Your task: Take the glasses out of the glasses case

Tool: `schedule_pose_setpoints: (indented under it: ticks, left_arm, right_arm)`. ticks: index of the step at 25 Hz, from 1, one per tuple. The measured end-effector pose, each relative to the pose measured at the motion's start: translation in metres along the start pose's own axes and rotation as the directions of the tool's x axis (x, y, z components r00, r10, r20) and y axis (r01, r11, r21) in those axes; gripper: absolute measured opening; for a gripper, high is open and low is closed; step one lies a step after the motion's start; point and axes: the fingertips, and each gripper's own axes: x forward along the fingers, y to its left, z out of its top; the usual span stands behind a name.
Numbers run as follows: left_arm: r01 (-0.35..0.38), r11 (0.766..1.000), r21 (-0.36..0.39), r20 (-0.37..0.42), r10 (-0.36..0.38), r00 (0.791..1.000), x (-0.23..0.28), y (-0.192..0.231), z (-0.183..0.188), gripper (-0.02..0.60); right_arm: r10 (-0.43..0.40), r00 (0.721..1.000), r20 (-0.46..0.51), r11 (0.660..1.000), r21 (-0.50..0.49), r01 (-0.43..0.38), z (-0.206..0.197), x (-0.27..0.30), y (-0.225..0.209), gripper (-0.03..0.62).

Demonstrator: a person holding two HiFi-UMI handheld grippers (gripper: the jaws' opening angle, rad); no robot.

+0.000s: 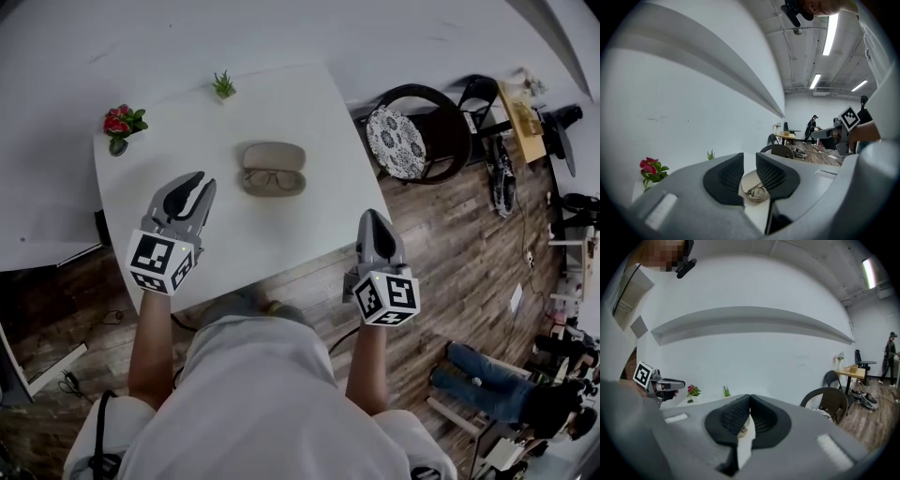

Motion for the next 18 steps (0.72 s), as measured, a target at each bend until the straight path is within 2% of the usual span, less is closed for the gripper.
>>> schedule_pose_setpoints:
  ticks: [4, 8, 18]
  left_arm:
    - [0.014, 1.000, 0.000, -0.005, -0.014, 1.000, 0.001, 0.005, -0.001, 0.089]
    - [0.045, 0.998, 0.043, -0.021, -0.045, 0.999, 0.009, -0.001, 0.001, 0.089]
    - [0.091, 0.989, 0.115, -0.091, -0.081, 0.993, 0.042, -0.020, 0.001, 0.089]
  right_arm:
    - [0.004, 1.000, -0.002, 1.000, -0.003, -0.004, 0.000, 0.003, 0.007, 0.003]
    - [0.007, 1.000, 0.006, 1.000, -0.003, -0.007, 0.000, 0.006, 0.005, 0.003]
    - [0.017, 1.000, 0.023, 1.000, 0.010, -0.017, 0.003, 0.022, -0.026, 0.003]
